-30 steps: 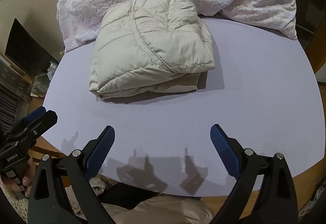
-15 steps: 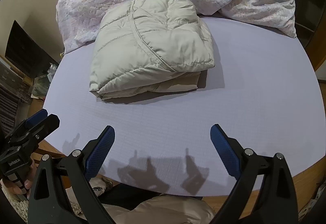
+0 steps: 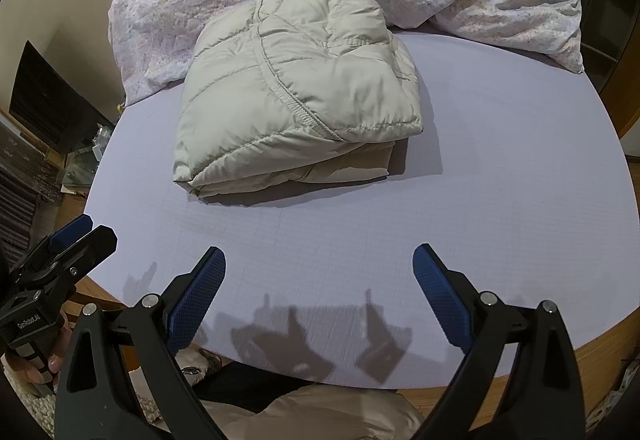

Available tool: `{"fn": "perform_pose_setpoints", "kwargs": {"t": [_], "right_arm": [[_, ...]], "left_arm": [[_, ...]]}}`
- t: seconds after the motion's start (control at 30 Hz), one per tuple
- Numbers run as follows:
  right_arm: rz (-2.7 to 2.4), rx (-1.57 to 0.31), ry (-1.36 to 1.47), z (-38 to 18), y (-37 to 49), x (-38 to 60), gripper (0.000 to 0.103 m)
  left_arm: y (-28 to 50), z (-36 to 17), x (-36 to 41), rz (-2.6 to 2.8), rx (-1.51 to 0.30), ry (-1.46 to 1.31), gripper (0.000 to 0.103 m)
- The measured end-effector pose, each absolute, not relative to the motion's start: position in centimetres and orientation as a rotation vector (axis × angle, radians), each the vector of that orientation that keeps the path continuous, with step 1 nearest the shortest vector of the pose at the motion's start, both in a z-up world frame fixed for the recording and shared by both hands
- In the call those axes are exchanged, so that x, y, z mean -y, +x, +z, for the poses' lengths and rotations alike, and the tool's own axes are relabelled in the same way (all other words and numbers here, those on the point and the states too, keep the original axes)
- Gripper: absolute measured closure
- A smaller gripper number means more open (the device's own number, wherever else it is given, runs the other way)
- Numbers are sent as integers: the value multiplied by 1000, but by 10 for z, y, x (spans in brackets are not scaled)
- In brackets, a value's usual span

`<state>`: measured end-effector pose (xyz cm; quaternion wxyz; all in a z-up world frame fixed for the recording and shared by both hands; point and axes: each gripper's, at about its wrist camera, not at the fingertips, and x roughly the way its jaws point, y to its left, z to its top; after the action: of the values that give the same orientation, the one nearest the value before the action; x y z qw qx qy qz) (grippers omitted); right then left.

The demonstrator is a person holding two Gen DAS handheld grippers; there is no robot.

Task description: Fold large clothes

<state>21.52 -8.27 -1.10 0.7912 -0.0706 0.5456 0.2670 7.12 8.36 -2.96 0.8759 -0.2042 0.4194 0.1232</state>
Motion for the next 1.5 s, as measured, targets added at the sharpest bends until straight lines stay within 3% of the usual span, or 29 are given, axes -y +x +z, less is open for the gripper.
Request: {"fn": "perform_pose_setpoints", "kwargs": {"t": [1.5], "right_arm": [[577,-1185,-153,-16,217,79,6]], "left_arm": [[78,-35,-91,286,-902,-421,2]]}}
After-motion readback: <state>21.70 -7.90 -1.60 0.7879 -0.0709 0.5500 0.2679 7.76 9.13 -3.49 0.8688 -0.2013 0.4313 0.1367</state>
